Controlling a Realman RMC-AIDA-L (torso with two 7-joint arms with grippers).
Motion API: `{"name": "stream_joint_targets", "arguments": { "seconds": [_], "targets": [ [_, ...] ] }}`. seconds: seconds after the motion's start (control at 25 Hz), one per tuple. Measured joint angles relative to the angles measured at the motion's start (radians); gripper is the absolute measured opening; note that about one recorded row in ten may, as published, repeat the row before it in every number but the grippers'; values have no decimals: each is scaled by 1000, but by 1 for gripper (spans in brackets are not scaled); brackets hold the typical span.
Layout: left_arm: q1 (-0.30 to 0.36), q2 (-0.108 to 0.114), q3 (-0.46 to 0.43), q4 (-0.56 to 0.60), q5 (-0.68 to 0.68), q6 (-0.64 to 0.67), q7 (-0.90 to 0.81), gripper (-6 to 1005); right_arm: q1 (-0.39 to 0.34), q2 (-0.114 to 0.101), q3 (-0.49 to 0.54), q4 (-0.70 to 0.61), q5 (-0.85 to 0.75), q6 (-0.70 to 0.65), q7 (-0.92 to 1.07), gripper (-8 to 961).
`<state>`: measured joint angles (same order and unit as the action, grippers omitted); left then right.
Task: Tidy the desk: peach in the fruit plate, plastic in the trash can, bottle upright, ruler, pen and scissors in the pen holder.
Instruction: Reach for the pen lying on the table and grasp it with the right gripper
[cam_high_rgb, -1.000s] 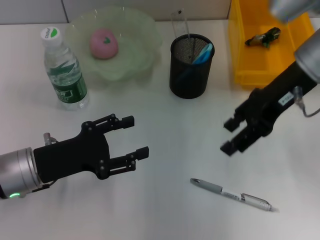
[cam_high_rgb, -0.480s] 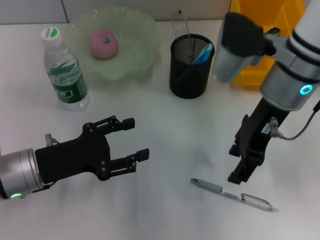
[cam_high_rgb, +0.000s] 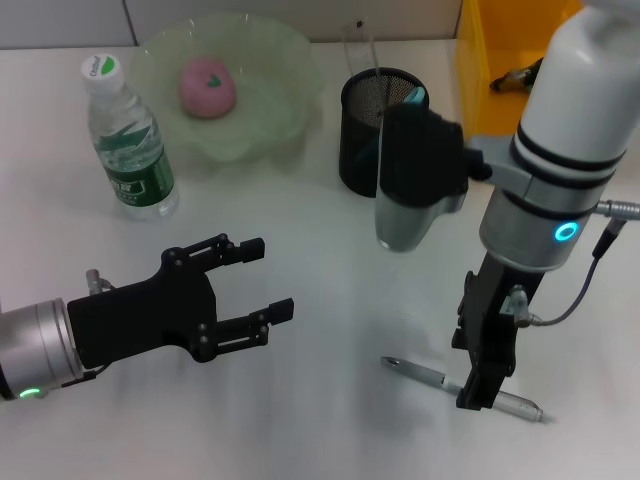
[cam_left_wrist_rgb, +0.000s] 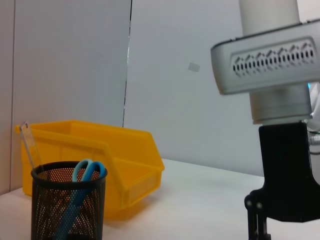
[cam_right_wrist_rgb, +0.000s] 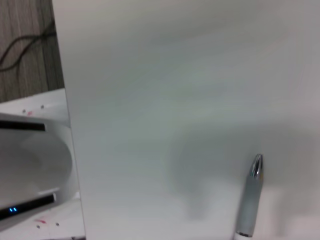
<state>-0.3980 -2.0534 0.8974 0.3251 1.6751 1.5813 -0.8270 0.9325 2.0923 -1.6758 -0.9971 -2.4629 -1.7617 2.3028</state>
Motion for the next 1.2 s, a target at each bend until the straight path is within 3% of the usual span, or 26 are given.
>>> {"name": "stream_joint_targets", "arguments": {
  "seconds": [0.72,0.92,1.2],
  "targets": [
    [9,-7,-5,-5,0,-11,0,768,-32,0,-141,-17,16,68,-1,685],
    [9,-9,-7,-6,0,-11,0,768,-41,0,-169,-24,12,87,-4,502],
    [10,-10,-8,-10,0,-11,-1,769,-48,0,-183,-29,10,107,-10,452]
  ]
}}
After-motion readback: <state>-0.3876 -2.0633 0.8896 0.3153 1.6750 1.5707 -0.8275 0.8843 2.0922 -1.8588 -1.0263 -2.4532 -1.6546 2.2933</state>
